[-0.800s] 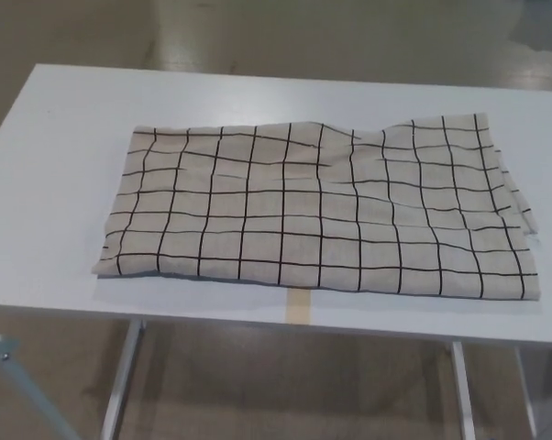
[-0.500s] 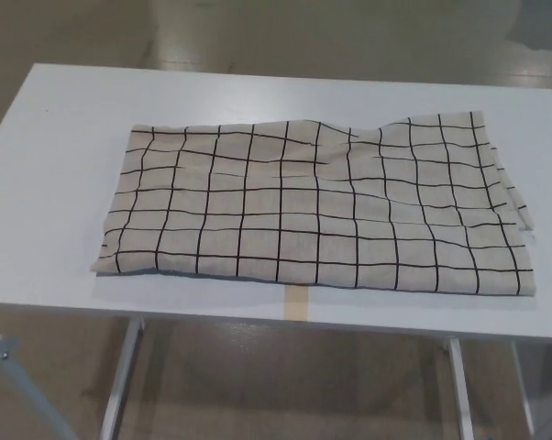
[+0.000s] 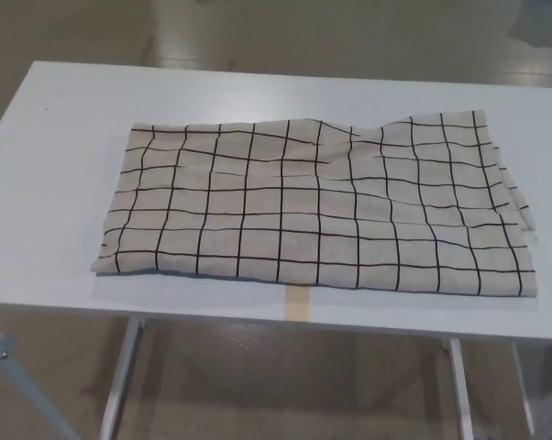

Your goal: Use the left hand to fold a white towel with checkered patterns in half.

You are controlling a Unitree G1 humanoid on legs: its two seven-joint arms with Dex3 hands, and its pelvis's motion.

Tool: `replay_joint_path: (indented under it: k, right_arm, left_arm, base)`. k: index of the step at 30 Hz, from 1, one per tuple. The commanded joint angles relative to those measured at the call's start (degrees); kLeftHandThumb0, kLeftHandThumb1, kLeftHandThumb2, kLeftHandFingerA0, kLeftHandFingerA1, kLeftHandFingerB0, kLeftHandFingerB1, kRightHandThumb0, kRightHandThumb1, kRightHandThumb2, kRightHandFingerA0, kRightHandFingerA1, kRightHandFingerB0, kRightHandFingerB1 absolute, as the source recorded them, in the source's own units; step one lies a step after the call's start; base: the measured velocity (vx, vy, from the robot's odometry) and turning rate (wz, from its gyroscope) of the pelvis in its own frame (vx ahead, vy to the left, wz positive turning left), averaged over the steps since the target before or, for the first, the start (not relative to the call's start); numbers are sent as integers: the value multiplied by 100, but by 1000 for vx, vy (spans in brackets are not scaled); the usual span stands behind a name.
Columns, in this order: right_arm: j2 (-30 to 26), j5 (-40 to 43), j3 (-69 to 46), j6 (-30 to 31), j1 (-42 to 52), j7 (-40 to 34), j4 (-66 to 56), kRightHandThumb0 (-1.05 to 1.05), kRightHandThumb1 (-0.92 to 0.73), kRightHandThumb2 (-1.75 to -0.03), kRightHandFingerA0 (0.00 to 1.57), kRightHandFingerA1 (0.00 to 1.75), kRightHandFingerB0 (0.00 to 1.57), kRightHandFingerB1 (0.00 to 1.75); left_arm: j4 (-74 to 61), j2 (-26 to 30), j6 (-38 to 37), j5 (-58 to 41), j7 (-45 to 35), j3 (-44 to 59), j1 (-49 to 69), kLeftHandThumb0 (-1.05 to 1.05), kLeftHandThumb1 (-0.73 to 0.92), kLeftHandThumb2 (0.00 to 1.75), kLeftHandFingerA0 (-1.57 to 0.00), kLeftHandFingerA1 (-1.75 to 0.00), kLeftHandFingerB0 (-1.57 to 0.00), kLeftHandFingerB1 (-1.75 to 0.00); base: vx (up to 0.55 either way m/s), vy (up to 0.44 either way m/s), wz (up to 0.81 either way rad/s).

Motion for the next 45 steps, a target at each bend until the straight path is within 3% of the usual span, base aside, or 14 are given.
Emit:
replay_joint_path:
  k: [1,9,18,26,33,45]
  right_arm:
    - [278,69,338,-229,293,440,-204,-38,-60,-58,29,46,24,33]
    - [143,-297,559,-496,246,279,217,-37,-60,-58,28,46,23,36]
    - [0,-430,725,-458,165,103,348,-36,-62,-58,27,43,22,37]
    - [-7,-428,755,-578,181,32,404,-38,-61,-58,28,45,22,36]
    - [-20,-327,738,-526,179,81,348,-38,-61,-58,29,45,22,35]
    - [-1,-229,720,-539,289,139,223,-37,-60,-58,30,47,23,36]
  left_arm:
    - [-3839,-26,-830,1593,537,235,865,-67,41,74,0,0,0,-3]
    - [-4920,181,-379,2364,527,227,154,-64,40,71,0,0,0,-1]
    - [-5000,603,324,3086,70,-560,-1045,-63,40,72,0,0,0,-5]
    - [-4412,863,801,3790,-66,-1310,-1916,-64,41,73,0,0,0,-8]
    - [-3079,990,1291,4477,0,-2281,-2917,-64,40,73,0,0,0,-8]
    - [-1707,1041,1888,4805,19,-3232,-3703,-57,36,68,0,0,0,-9]
  base:
    - [0,0,0]
    - [0,0,0]
    - [0,0,0]
    - [0,0,0]
    - [0,0,0]
    - [0,0,0]
